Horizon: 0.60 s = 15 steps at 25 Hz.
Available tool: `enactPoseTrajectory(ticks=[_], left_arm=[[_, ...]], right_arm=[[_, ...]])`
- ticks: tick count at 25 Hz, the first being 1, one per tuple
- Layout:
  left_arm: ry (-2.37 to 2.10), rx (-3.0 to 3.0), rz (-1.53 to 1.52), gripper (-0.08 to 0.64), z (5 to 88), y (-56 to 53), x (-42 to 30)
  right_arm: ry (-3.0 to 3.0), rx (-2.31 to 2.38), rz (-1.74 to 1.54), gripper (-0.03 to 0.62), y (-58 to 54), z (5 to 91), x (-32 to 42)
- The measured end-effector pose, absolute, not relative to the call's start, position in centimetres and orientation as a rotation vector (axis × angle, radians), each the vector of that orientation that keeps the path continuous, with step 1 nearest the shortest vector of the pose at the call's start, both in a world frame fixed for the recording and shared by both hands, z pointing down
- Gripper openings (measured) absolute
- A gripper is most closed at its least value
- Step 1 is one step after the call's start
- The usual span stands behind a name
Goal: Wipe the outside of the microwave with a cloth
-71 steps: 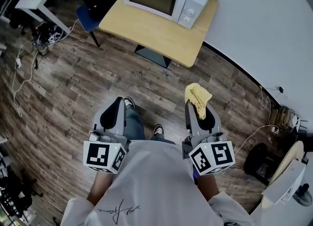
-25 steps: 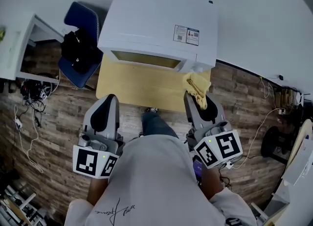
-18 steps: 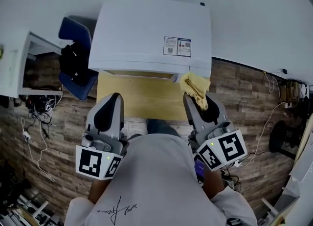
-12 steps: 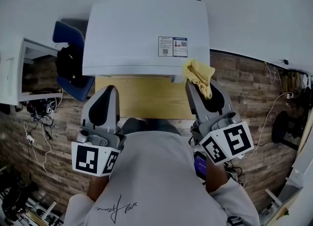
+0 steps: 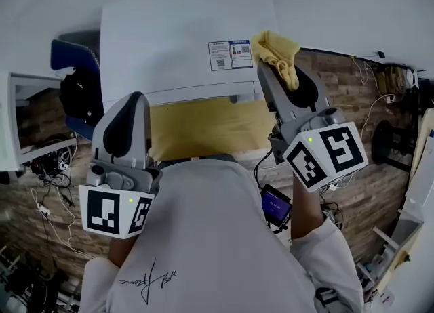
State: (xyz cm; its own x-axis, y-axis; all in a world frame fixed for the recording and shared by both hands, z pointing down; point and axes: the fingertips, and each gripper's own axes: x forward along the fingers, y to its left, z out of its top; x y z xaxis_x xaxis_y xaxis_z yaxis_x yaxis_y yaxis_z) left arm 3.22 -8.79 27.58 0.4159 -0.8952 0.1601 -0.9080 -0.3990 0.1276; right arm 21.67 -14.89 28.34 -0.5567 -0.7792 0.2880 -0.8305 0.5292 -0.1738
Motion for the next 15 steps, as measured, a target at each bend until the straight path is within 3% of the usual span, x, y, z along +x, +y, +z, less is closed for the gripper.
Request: enactPoseTrajectory(ticks=[15], left_arm=[[-1.552,2.459,0.079,-0.006,28.2,-10.9,-1.9]], right_arm=[[-2.427,1.435,0.507,0.115,-23.1,30.4,19.7]])
